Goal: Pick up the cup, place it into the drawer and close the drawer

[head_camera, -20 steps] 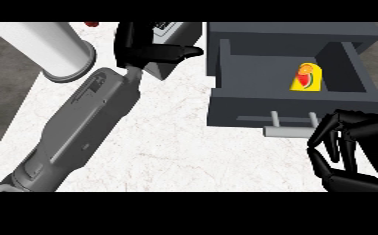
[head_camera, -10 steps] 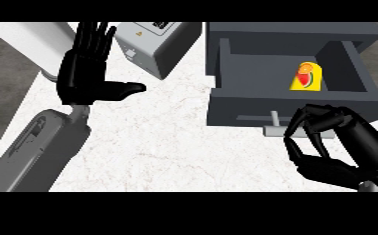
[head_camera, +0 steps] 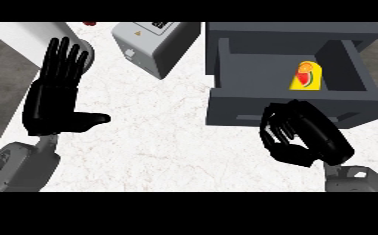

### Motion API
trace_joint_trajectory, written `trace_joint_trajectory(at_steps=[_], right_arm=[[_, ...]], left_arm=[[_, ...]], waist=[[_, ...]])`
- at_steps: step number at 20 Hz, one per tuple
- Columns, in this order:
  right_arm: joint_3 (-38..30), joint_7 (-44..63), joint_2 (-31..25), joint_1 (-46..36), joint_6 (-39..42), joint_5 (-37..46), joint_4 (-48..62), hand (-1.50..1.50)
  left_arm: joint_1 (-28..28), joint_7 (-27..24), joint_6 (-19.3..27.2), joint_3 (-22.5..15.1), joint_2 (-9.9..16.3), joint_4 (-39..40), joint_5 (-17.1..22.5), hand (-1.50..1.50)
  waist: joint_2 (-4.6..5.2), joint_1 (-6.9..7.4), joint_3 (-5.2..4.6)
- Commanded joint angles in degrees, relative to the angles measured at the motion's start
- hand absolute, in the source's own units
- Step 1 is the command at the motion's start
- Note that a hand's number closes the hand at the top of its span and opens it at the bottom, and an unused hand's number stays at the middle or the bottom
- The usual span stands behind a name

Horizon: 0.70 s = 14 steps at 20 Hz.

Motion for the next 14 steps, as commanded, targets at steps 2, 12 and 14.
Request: trace_joint_trajectory(at_steps=[2,12,14], right_arm=[[3.6,-5.2,3.8,-2.8,-7.5,9.1,13.0,-1.50],[0.9,-10.7,7.9,-17.0,-13.1,15.4,42.6,-1.50],[-2.5,-15.0,6.0,-18.4,-13.9,14.4,46.1,-1.50]], left_arm=[[3.6,-1.8,-6.1,4.3,0.6,2.5,-0.3,-1.50],[8.3,-3.5,-14.7,10.2,0.7,4.2,-1.3,-1.50],[11.0,2.3,-10.8,10.6,0.5,-4.0,-1.3,-1.50]], waist=[[0.11,-0.91,0.00],[0.31,-0.58,0.01],[0.08,-0.64,0.04]])
